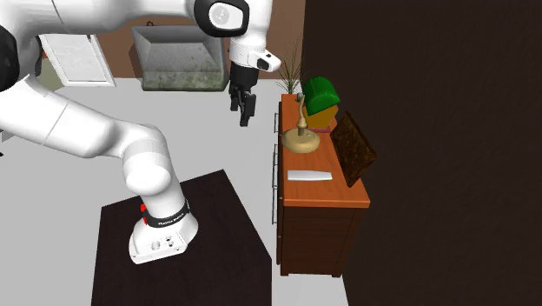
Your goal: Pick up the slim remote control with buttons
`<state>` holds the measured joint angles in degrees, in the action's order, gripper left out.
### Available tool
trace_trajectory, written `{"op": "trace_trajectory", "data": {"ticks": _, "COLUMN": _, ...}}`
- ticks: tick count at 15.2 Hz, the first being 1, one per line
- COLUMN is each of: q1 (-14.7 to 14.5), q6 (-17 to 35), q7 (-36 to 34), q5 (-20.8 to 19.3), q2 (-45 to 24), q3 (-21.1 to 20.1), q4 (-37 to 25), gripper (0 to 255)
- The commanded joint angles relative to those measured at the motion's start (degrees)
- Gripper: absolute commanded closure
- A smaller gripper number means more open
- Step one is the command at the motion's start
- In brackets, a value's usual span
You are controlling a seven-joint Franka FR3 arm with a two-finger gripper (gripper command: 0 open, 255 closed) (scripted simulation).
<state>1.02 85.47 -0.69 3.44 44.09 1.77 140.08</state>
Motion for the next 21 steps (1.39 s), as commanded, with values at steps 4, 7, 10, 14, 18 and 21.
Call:
{"op": "trace_trajectory", "data": {"ticks": 4, "q1": 0.0, "q6": 6.7, "q7": -2.6, "q5": 1.1, "q2": -3.3, "q3": -1.6, "q4": 2.5, "gripper": 0}}
{"op": "trace_trajectory", "data": {"ticks": 7, "q1": 0.0, "q6": 13.5, "q7": -5.1, "q5": 2.0, "q2": -7.6, "q3": -3.2, "q4": 4.1, "gripper": 0}}
{"op": "trace_trajectory", "data": {"ticks": 10, "q1": 0.1, "q6": 20.2, "q7": -7.5, "q5": 2.8, "q2": -12.6, "q3": -4.7, "q4": 5.0, "gripper": 0}}
{"op": "trace_trajectory", "data": {"ticks": 14, "q1": 0.2, "q6": 28.9, "q7": -10.9, "q5": 3.2, "q2": -20.3, "q3": -6.5, "q4": 4.8, "gripper": 0}}
{"op": "trace_trajectory", "data": {"ticks": 18, "q1": 0.6, "q6": 37.0, "q7": -14.4, "q5": 2.9, "q2": -28.9, "q3": -8.0, "q4": 3.1, "gripper": 0}}
{"op": "trace_trajectory", "data": {"ticks": 21, "q1": 0.8, "q6": 42.4, "q7": -17.3, "q5": 2.1, "q2": -35.7, "q3": -8.8, "q4": 1.0, "gripper": 0}}
